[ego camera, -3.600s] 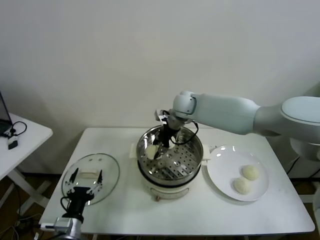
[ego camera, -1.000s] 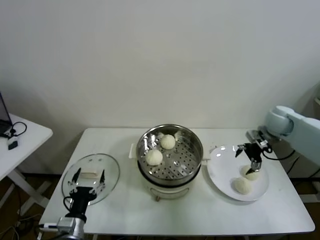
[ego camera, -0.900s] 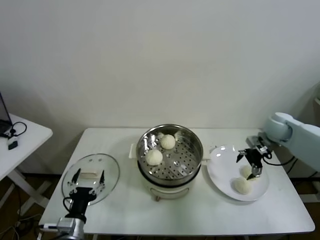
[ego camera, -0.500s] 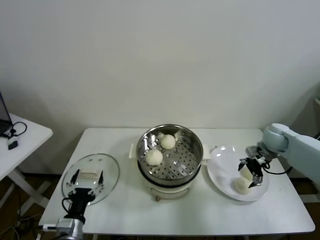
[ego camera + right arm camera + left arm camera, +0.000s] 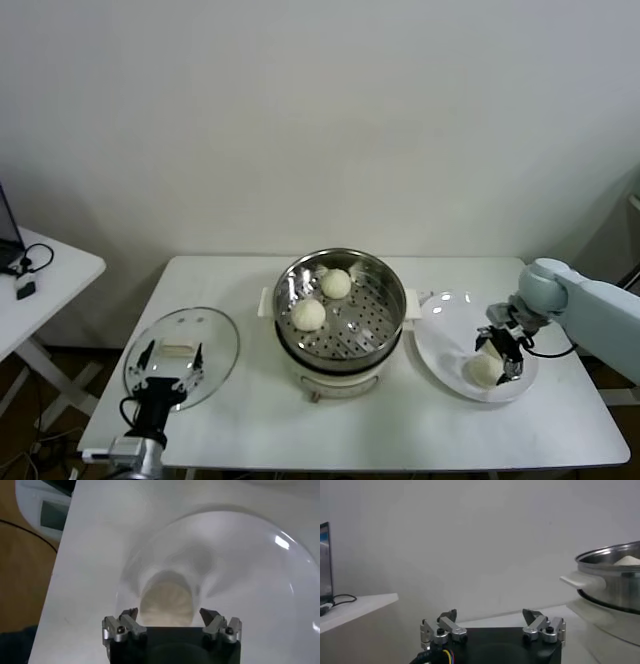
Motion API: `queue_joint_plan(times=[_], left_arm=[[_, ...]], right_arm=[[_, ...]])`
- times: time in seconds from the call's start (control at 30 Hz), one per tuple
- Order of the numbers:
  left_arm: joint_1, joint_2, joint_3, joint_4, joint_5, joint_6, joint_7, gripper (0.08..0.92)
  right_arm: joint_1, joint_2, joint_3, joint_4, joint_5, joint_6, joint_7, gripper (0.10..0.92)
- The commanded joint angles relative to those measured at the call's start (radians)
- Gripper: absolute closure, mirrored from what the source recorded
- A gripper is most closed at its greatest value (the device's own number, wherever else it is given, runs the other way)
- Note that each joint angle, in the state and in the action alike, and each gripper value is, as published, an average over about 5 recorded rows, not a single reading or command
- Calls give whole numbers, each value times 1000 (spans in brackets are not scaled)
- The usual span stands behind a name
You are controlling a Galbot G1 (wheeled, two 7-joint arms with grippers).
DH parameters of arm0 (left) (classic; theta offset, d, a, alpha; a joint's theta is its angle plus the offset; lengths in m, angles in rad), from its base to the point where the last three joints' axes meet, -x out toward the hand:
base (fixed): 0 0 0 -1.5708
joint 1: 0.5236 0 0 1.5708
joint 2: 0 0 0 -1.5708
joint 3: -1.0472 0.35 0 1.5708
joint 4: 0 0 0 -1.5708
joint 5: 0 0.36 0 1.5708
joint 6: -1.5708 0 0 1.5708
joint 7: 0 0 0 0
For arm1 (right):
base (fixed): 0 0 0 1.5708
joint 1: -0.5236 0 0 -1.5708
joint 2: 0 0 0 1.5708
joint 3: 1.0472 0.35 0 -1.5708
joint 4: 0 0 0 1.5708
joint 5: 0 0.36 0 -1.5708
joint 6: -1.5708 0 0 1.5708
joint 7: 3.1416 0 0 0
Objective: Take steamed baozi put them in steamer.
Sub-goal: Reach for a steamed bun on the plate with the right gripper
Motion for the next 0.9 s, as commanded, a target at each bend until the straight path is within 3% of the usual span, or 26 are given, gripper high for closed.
queue_joint_plan(times=[0.03, 0.43, 0.63, 0.9], left_arm=[[-2, 0, 1, 1, 2, 1, 1, 177], [0, 1, 0, 3, 5, 2, 8, 177], [-1, 0, -2, 5, 4, 1, 7, 177], [-2, 0, -2, 7, 4, 0, 7, 177]], right_arm=[[-16, 8, 0, -9, -20, 3, 2, 203], [-17, 28, -5, -19, -29, 4, 12, 205], [-16, 29, -5, -19, -26, 5, 13, 291], [10, 7, 9, 13, -15, 13, 6, 304]])
